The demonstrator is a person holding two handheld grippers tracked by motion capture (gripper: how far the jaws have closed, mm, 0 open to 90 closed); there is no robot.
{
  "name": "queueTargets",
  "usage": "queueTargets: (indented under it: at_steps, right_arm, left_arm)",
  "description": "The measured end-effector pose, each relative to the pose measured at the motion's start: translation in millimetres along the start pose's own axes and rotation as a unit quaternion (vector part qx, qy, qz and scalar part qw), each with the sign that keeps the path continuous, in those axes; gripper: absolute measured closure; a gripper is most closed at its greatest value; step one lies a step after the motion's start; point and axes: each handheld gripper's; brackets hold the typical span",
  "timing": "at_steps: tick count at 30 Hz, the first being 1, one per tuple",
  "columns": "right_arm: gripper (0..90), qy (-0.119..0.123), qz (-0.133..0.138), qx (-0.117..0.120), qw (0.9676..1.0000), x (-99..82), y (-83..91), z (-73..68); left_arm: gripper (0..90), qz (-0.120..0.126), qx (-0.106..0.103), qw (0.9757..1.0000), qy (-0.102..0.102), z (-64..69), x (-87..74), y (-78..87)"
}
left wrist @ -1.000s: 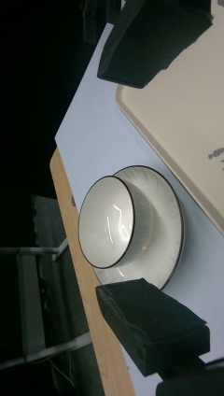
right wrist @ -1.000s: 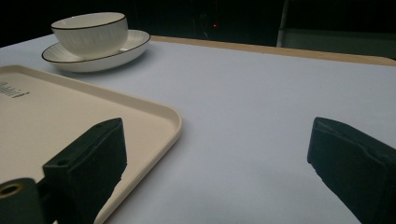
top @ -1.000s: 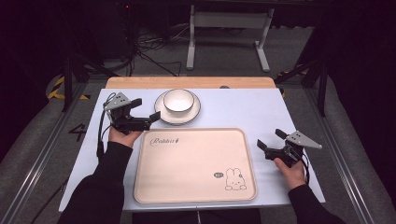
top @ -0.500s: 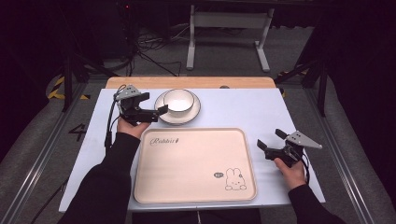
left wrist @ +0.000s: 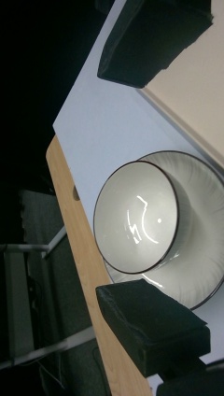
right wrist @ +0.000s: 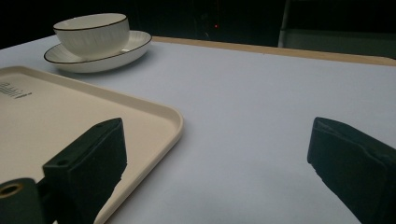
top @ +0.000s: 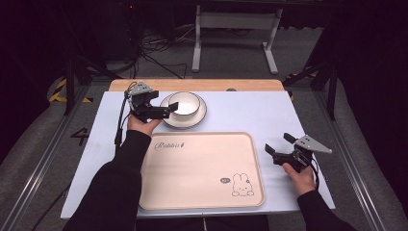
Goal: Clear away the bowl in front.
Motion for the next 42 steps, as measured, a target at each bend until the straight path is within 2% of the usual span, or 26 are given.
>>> queueTargets:
  at_steps: [8, 14, 19, 23, 24, 27, 28, 32, 33, 42]
  right_arm:
    - [5.1, 0.001, 0.001, 0.002, 1.0000, -0.1, 0.4, 0.1]
    - [5.1, 0.000, 0.001, 0.003, 1.0000, -0.1, 0.3, 0.0]
    - [5.1, 0.001, 0.001, 0.003, 1.0000, -0.1, 0.4, 0.1]
    - [5.1, 0.001, 0.001, 0.003, 1.0000, -0.1, 0.5, 0.2]
    - [5.1, 0.001, 0.001, 0.003, 1.0000, -0.1, 0.5, 0.2]
    - [5.1, 0.000, 0.001, 0.003, 1.0000, -0.1, 0.6, 0.3]
    - [5.1, 0.000, 0.001, 0.003, 1.0000, -0.1, 0.6, 0.3]
    - [5.1, 0.000, 0.001, 0.004, 1.0000, -0.1, 0.6, 0.4]
    - [5.1, 0.000, 0.001, 0.004, 1.0000, -0.1, 0.6, 0.5]
    - [5.1, -0.002, 0.002, 0.004, 1.0000, -0.2, 0.7, 0.7]
  left_arm:
    - [1.3, -0.018, 0.013, 0.9995, 0.021, -7.7, 4.6, -15.2]
    - [0.7, -0.027, 0.016, 0.9993, 0.022, -7.1, 7.0, -22.0]
    - [0.7, -0.046, 0.036, 0.9978, 0.034, -17.9, 4.8, -31.3]
    - [0.8, -0.070, 0.043, 0.9953, 0.052, -26.4, -1.9, -38.7]
    - [0.9, -0.070, 0.043, 0.9953, 0.052, -26.4, -1.9, -38.7]
    - [1.3, -0.088, 0.046, 0.9925, 0.072, -32.9, -8.3, -46.1]
    - [1.6, -0.088, 0.046, 0.9925, 0.072, -32.9, -8.3, -46.1]
    - [5.1, -0.099, 0.041, 0.9889, 0.103, -38.3, -13.1, -52.6]
    - [6.6, -0.100, 0.029, 0.9863, 0.127, -41.8, -16.1, -55.8]
    - [9.0, -0.121, 0.016, 0.9810, 0.151, -45.5, -24.2, -68.5]
Point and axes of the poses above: each handheld gripper's, and its own axes: y roughly backward along the jaws, x roughly out of its top, z roughly to its right, and after that the axes turned 8 degrees about -y, right-handed
